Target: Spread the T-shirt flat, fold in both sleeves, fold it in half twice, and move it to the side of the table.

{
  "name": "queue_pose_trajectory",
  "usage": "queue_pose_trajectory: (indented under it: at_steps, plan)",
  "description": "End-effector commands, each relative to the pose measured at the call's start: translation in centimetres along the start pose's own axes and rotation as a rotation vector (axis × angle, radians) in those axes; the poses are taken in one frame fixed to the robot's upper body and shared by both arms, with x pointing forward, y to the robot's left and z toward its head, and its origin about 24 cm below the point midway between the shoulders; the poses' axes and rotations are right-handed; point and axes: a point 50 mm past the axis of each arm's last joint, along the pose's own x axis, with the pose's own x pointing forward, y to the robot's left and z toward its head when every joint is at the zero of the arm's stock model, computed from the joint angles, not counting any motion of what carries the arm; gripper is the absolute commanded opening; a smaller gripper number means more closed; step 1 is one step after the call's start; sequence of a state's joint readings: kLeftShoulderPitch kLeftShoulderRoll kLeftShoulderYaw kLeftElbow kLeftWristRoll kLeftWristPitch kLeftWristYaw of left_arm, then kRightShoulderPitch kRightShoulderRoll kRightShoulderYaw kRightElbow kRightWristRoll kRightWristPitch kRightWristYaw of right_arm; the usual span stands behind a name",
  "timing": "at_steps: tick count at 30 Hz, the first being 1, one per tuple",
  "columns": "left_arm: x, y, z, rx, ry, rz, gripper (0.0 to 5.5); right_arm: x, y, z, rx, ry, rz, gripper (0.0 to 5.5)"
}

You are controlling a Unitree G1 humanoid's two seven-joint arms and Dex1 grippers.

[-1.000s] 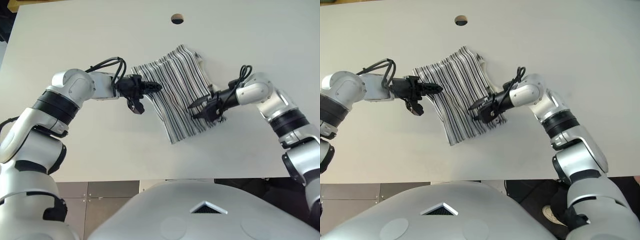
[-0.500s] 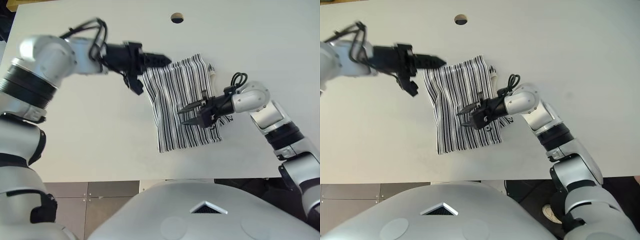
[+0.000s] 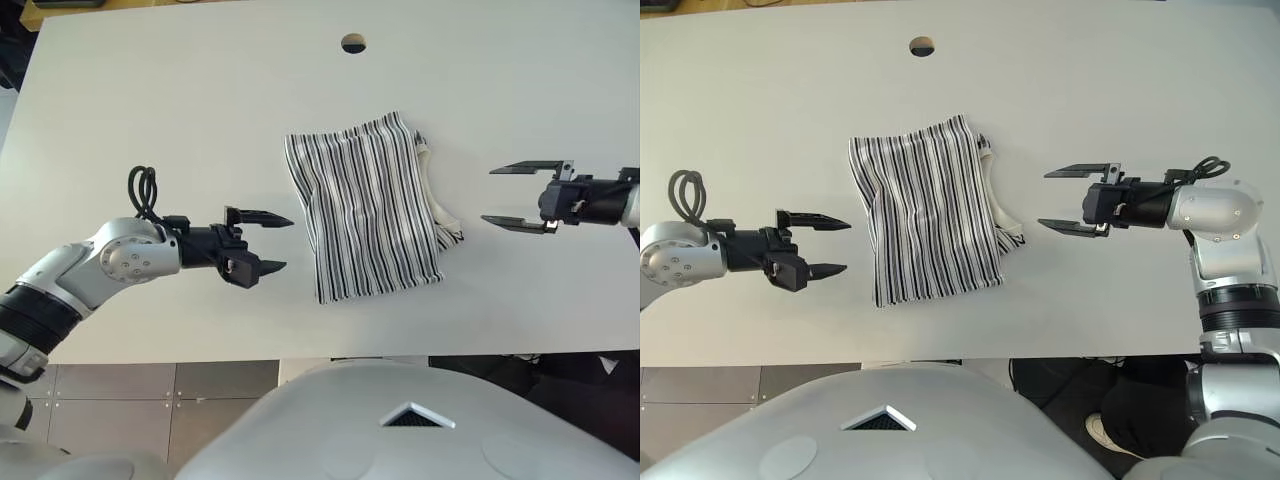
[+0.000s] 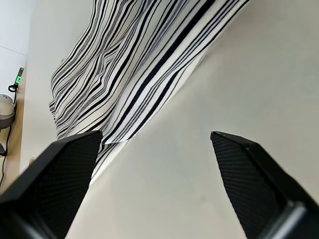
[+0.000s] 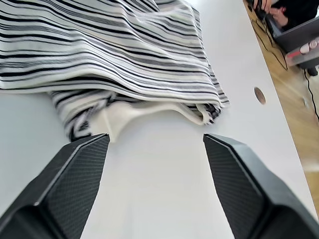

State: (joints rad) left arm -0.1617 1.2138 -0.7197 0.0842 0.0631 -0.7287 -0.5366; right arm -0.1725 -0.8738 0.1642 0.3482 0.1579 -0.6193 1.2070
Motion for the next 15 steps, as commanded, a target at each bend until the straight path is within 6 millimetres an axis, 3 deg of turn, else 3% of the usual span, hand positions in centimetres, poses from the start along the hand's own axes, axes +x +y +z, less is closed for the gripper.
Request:
queue_pose_trajectory:
  at_steps: [1,8,15]
  plan:
    - [-0.5,-1.1,-0.4,-0.019,0.019,-0.025,4.09,0.1,0.9,-0.2,-0.039,0.017,0.044,3.46]
    - [1.8,-4.4,-1.2,-0.022,-0.004,-0.071,4.09,3.1,6.0,-2.1,-0.317,0.124,0.232,3.46]
    - [3.2,-4.0,-1.1,0.029,-0.069,0.012,4.09,4.7,6.5,-2.1,-0.424,0.055,0.196,3.46]
